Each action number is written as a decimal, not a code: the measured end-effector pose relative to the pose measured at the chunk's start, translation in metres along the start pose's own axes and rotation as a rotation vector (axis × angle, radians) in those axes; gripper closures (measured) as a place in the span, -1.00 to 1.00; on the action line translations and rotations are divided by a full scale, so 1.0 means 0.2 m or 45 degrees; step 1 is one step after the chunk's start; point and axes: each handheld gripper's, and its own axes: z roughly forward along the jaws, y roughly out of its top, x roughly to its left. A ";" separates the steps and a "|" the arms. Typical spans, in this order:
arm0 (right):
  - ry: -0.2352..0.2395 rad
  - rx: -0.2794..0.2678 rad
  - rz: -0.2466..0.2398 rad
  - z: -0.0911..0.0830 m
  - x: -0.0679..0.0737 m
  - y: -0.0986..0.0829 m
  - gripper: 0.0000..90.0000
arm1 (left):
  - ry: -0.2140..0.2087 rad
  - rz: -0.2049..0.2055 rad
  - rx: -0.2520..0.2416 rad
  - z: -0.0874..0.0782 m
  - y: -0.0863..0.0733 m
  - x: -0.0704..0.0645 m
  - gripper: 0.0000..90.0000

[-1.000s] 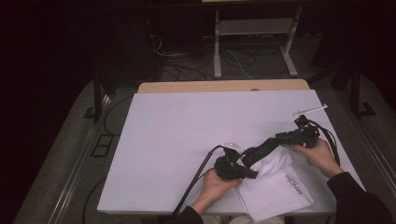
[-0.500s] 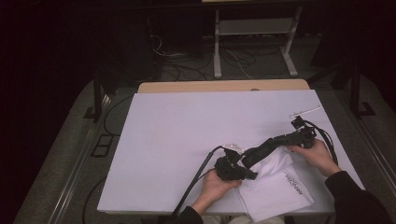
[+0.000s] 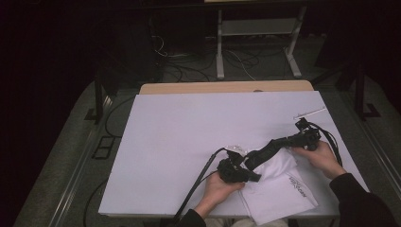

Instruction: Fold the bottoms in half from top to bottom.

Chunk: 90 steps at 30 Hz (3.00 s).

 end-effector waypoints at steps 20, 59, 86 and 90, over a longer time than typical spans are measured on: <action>-0.004 -0.089 -0.074 -0.08 0.06 0.00 0.80 | 0.138 0.091 -0.129 -0.10 -0.01 -0.05 0.00; 0.147 -0.028 -0.155 -0.22 0.15 -0.14 0.79 | 0.262 -0.057 -0.263 -0.32 0.12 0.12 -0.49; 0.199 0.048 -0.152 -0.26 0.17 -0.32 0.77 | 0.328 0.027 -0.249 -0.49 0.09 0.13 -0.77; 0.203 0.052 -0.150 -0.26 0.18 -0.35 0.76 | 0.329 0.034 -0.259 -0.51 0.07 0.13 -0.83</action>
